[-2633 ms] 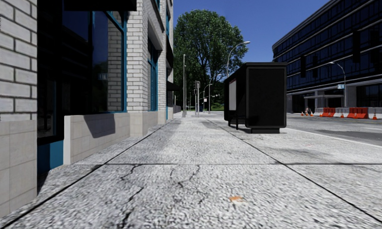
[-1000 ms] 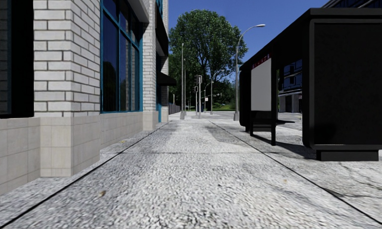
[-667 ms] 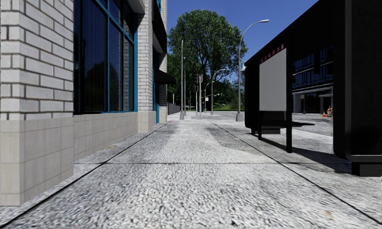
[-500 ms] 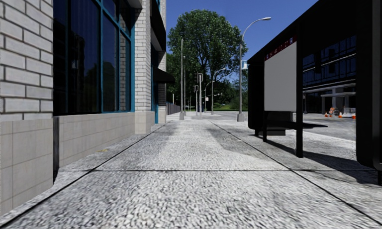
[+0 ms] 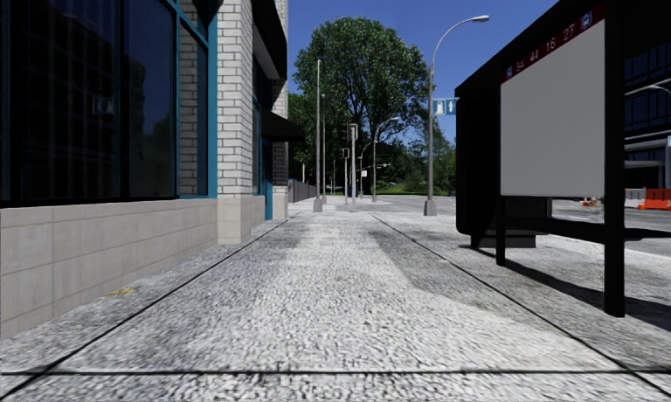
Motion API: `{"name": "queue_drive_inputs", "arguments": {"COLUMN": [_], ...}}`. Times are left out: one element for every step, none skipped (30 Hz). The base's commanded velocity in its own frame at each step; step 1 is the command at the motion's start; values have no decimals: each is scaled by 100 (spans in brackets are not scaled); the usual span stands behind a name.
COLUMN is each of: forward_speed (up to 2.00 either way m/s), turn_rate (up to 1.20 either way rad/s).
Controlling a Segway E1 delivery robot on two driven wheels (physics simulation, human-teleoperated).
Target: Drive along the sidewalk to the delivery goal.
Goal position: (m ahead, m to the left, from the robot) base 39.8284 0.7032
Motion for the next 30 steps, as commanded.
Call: {"name": "queue_drive_inputs", "arguments": {"forward_speed": [200, 200, 200, 200, 200, 200, 200, 200, 200, 200, 200, 200, 200, 200, 200, 200, 200, 200, 200, 200, 200, 200, 200, 200, 200, 200, 200, 200, 200, 200], "turn_rate": [0, 0, 0, 0, 0, 0, 0, 0, 0, 0, 0, 0, 0, 0, 0, 0, 0, 0, 0, 0, 0, 0, 0, 0, 0, 0, 0, 0, 0, 0]}}
